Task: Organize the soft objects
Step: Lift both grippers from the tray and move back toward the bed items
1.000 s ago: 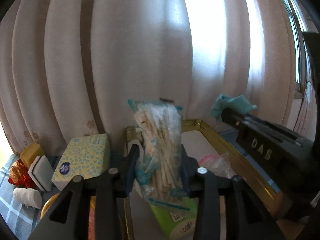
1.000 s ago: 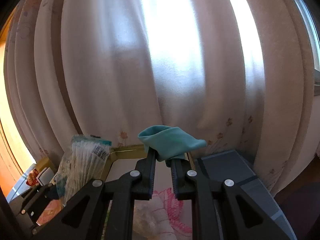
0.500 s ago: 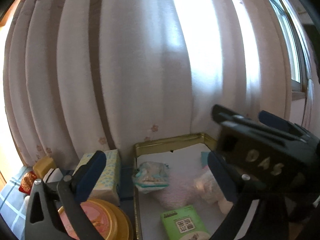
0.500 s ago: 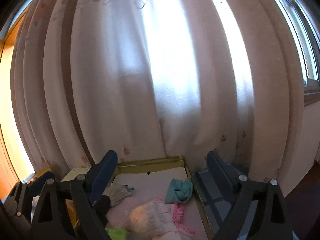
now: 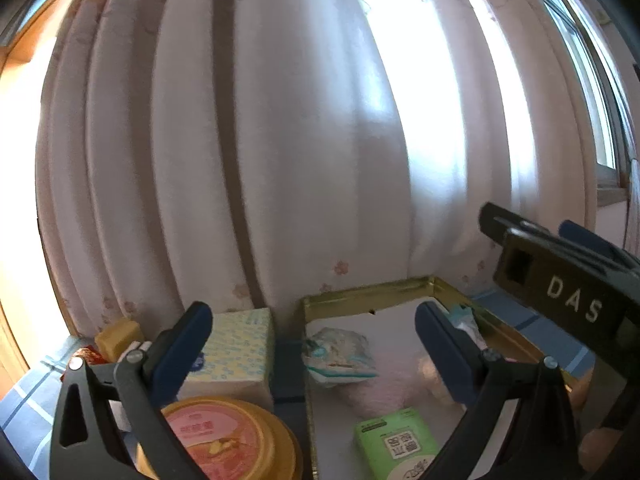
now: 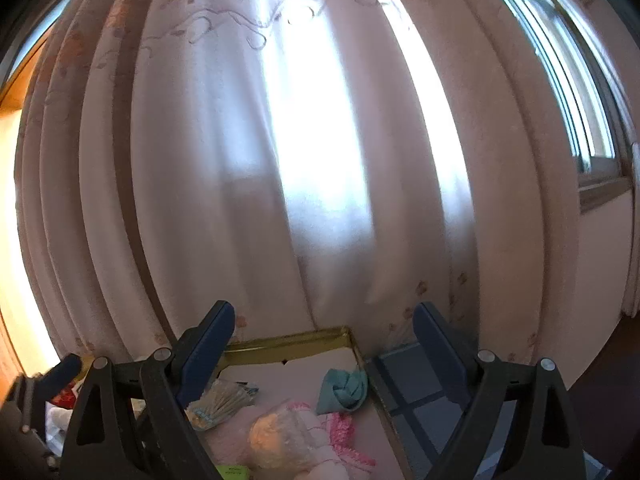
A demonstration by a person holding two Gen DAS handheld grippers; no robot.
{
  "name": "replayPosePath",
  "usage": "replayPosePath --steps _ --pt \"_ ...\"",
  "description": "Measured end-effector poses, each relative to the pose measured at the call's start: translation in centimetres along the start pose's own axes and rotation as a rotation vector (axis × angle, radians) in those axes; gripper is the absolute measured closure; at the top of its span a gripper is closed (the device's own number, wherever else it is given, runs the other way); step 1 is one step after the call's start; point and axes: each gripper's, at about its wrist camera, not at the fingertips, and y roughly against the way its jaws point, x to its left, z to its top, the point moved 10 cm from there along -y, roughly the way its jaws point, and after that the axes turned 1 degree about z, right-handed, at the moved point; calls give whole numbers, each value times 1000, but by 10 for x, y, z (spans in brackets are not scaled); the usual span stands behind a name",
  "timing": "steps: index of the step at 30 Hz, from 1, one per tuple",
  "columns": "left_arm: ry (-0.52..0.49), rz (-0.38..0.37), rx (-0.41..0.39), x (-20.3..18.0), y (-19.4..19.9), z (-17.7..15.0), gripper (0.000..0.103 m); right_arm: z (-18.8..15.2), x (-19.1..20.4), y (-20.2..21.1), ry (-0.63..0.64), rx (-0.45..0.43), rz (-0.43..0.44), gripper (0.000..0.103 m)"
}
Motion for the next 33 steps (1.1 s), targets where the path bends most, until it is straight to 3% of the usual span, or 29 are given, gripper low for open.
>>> replayPosePath --steps 9,18,21,33 --pt "32 64 18 25 6 -5 0 5 0 22 9 -108 -74 6" --pt "66 122 45 51 15 -14 0 -4 25 30 113 -110 -79 6" --pt "91 127 57 62 19 -18 0 -1 28 39 126 -147 -90 6" --pt "121 166 83 114 34 -32 0 -4 39 49 80 -143 -61 6"
